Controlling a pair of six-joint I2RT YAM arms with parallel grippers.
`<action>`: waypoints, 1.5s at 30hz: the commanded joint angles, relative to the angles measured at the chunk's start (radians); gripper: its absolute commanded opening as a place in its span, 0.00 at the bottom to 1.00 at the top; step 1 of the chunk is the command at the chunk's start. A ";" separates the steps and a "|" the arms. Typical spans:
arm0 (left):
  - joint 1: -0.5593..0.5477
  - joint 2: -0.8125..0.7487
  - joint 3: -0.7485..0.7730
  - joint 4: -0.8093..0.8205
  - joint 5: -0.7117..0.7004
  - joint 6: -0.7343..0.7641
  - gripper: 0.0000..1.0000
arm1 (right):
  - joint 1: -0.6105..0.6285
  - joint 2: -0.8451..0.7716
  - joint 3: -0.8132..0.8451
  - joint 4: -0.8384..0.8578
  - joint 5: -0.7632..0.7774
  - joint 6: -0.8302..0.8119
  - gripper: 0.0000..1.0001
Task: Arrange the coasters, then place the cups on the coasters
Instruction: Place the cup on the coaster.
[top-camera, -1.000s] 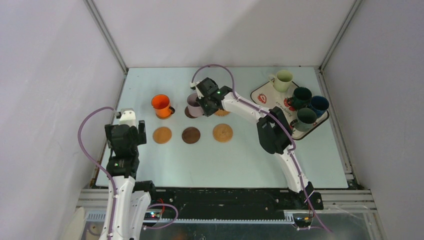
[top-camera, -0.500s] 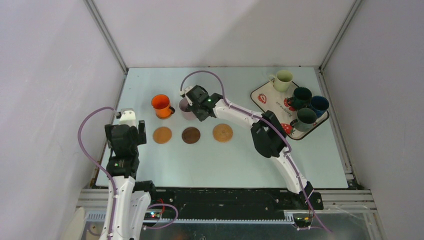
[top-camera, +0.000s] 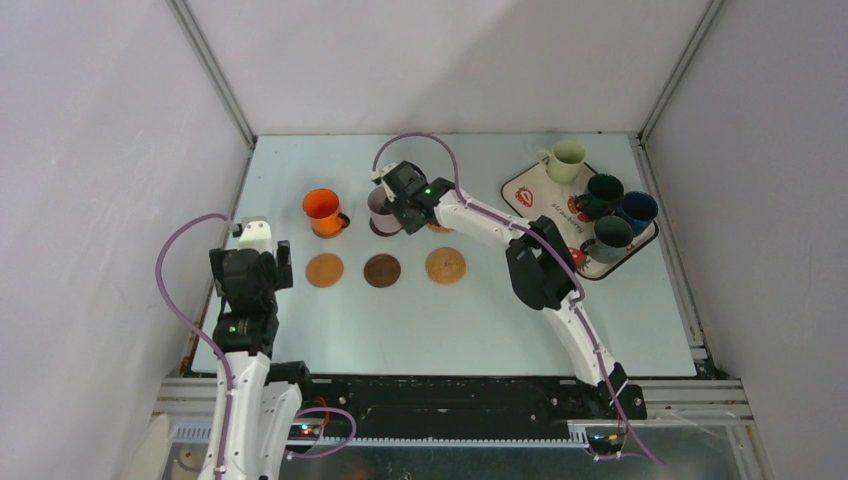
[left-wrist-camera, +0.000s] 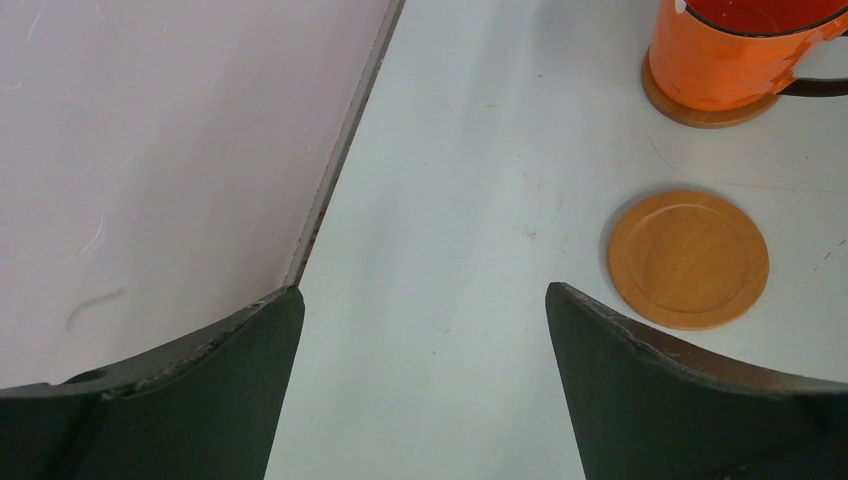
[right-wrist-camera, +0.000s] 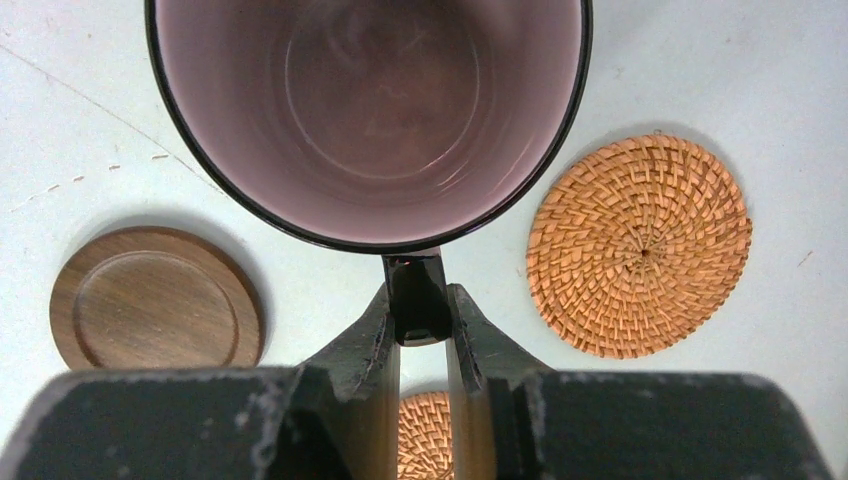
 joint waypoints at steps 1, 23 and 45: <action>0.006 0.007 -0.015 0.042 0.000 0.011 0.98 | -0.020 0.018 0.071 0.012 -0.034 0.033 0.00; 0.005 0.004 -0.017 0.042 0.002 0.012 0.98 | 0.002 0.047 0.100 0.012 -0.002 0.029 0.02; 0.006 0.004 -0.018 0.044 0.000 0.013 0.98 | -0.035 -0.006 0.119 -0.019 -0.038 0.039 0.70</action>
